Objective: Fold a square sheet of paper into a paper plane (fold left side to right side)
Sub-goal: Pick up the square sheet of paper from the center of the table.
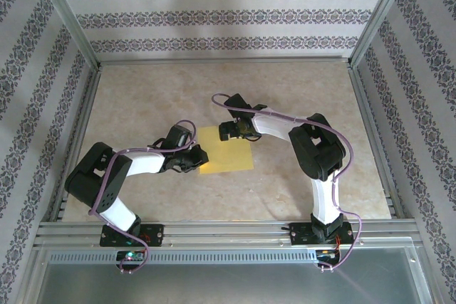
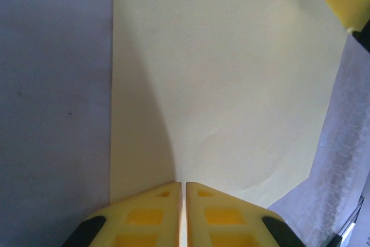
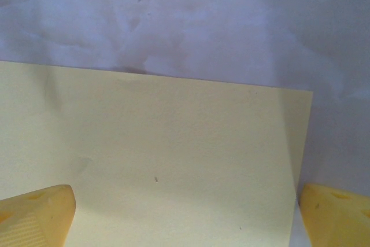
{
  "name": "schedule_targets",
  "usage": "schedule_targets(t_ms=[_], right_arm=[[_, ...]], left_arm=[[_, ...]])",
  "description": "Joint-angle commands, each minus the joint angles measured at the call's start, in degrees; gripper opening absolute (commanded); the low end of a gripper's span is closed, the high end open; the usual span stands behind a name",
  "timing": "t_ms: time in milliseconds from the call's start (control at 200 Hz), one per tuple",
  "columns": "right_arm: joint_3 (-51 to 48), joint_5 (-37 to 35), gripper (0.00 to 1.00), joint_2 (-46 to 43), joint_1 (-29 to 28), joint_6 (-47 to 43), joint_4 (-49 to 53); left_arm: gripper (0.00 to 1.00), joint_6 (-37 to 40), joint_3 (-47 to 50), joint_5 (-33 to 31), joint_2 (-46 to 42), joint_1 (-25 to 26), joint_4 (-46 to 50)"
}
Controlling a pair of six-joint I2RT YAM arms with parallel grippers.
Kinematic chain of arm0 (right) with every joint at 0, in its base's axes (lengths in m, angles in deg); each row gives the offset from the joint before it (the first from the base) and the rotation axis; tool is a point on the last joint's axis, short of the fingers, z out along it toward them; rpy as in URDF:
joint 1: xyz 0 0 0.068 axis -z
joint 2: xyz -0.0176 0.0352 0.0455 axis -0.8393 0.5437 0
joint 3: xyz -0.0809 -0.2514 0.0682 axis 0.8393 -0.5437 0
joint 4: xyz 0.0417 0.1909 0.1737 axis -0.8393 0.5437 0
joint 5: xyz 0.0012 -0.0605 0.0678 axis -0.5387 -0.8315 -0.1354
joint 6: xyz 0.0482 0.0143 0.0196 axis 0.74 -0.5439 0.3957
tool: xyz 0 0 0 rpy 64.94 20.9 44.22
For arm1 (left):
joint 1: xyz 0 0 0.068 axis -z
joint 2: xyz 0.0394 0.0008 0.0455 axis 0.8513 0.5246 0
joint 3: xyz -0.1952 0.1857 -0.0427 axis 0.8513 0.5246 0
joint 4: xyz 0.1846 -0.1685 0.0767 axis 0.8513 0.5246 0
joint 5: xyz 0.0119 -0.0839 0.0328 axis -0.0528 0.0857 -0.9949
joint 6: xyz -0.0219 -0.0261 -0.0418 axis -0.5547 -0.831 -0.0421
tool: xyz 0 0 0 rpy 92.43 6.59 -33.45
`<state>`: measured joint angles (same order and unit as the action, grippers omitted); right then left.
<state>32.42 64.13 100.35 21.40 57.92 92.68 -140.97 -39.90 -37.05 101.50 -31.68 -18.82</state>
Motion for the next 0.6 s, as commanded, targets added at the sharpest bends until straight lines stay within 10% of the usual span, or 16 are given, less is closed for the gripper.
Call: schedule_targets(t_ms=[0,595], right_arm=[[0.6,4.2,0.98,-0.4,-1.9,1.0,4.2],[2.7,4.1,0.98,0.5,-5.2,-0.6,8.2]], left_arm=[[0.11,0.7,0.4,-1.1,0.9,0.9,1.3],[0.1,1.8,0.3,-2.7,-0.9,0.9,4.2]])
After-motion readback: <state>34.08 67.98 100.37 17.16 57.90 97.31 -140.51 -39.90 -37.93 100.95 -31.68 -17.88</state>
